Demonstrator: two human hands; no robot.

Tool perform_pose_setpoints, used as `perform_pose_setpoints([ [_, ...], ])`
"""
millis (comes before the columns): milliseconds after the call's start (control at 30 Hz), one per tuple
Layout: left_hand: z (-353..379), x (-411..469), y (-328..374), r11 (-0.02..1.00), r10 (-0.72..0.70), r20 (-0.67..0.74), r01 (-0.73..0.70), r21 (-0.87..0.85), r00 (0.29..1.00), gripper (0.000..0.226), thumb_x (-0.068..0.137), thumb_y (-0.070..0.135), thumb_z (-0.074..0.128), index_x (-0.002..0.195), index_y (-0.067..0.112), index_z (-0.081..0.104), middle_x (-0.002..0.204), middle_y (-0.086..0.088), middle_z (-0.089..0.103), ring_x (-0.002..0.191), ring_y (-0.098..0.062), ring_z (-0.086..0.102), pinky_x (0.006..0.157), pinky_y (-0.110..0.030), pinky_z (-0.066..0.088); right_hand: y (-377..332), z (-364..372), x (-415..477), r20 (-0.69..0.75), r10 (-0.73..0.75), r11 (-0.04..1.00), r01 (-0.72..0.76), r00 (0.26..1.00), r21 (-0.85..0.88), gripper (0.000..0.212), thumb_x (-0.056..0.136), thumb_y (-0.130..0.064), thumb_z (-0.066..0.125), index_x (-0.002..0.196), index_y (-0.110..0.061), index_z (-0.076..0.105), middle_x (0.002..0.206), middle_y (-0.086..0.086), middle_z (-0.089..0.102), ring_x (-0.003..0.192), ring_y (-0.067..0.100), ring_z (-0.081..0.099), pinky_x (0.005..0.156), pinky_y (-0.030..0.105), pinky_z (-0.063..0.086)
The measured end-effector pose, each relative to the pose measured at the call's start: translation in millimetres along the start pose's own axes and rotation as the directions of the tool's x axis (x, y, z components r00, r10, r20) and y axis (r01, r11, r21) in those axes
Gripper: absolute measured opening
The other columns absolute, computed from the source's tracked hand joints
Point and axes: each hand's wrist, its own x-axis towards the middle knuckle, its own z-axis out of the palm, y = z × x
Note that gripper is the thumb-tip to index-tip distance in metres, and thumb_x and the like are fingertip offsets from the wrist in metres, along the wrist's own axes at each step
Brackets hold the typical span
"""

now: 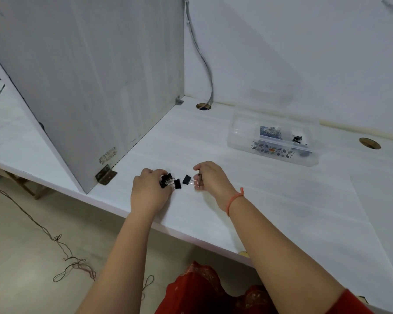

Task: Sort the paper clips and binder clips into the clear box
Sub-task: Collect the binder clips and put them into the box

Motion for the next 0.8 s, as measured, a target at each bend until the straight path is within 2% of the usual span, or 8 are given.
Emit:
perform_pose_setpoints([
  [167,-6,10,0,0.982,-0.05,0.022,0.053,-0.181,0.999,0.029,0.074,0.023,0.074,0.096,0.018,0.056,0.092,0.003,0.061,0.084,-0.02,0.054,0.068,-0.028,0.036,-18,6,8,0.085,0.27,0.959,-0.276,0.959,0.063,0.03,0.089,-0.004,0.031,0.07,-0.006,0.053,0.065,0.01,0.054,0.05,0.015,0.04,0.047,0.021,0.034],
  [267,-3,6,-3,0.985,-0.024,-0.022,0.02,-0.174,0.999,0.016,0.079,0.024,0.069,0.087,0.018,0.056,0.087,0.003,0.061,0.08,-0.019,0.055,0.057,-0.025,0.035,-15,17,15,-0.081,0.058,0.971,-0.075,0.995,-0.227,0.026,0.091,-0.013,0.033,0.08,-0.006,0.055,0.082,0.01,0.062,0.061,0.019,0.048,0.056,0.023,0.028],
  [333,-2,5,-8,0.973,-0.025,-0.062,0.01,-0.23,0.998,0.009,0.082,0.023,0.063,0.085,0.016,0.059,0.083,0.004,0.062,0.078,-0.018,0.056,0.058,-0.021,0.037,-2,22,17,-0.09,-0.217,0.782,0.118,0.972,-0.612,0.029,0.094,-0.026,0.034,0.095,-0.005,0.054,0.102,0.016,0.063,0.082,0.03,0.055,0.068,0.028,0.035],
  [400,-4,6,-12,0.95,-0.053,-0.076,0.027,-0.31,0.996,0.007,0.085,0.023,0.06,0.086,0.016,0.06,0.078,0.009,0.06,0.078,-0.016,0.055,0.06,-0.02,0.038,9,24,15,0.032,-0.298,0.545,0.198,0.954,-0.815,0.036,0.096,-0.033,0.035,0.117,-0.007,0.046,0.112,0.017,0.055,0.096,0.036,0.057,0.073,0.034,0.038],
  [467,-5,7,-16,0.93,-0.076,-0.081,0.042,-0.364,0.994,0.009,0.086,0.024,0.06,0.087,0.016,0.061,0.077,0.012,0.059,0.078,-0.016,0.055,0.06,-0.023,0.038,17,24,16,0.132,-0.3,0.393,0.249,0.945,-0.885,0.036,0.097,-0.034,0.035,0.123,-0.011,0.042,0.115,0.016,0.051,0.097,0.038,0.057,0.071,0.034,0.037],
  [567,-6,7,-21,0.885,-0.111,-0.084,0.06,-0.461,0.99,0.01,0.086,0.024,0.062,0.087,0.014,0.063,0.08,0.008,0.063,0.08,-0.016,0.058,0.068,-0.029,0.043,18,23,21,0.178,-0.317,0.327,0.283,0.932,-0.901,0.034,0.098,-0.034,0.035,0.117,-0.007,0.045,0.115,0.017,0.05,0.096,0.038,0.057,0.068,0.034,0.036],
  [667,-9,5,-23,0.737,-0.193,-0.068,0.099,-0.669,0.979,0.006,0.085,0.017,0.063,0.08,0.014,0.061,0.077,-0.002,0.067,0.075,-0.02,0.062,0.07,-0.031,0.049,22,19,21,0.158,-0.347,0.294,0.268,0.924,-0.918,0.04,0.098,-0.039,0.035,0.114,-0.005,0.048,0.114,0.015,0.049,0.092,0.037,0.058,0.066,0.034,0.036],
  [800,-17,2,-22,0.427,-0.294,0.067,0.194,-0.883,0.953,0.004,0.086,0.004,0.058,0.088,0.008,0.058,0.082,-0.013,0.071,0.067,-0.018,0.064,0.046,-0.015,0.044,25,13,14,0.19,-0.392,0.279,0.313,0.9,-0.908,0.038,0.099,-0.037,0.034,0.115,-0.006,0.049,0.114,0.014,0.049,0.076,0.034,0.055,0.065,0.035,0.043],
])
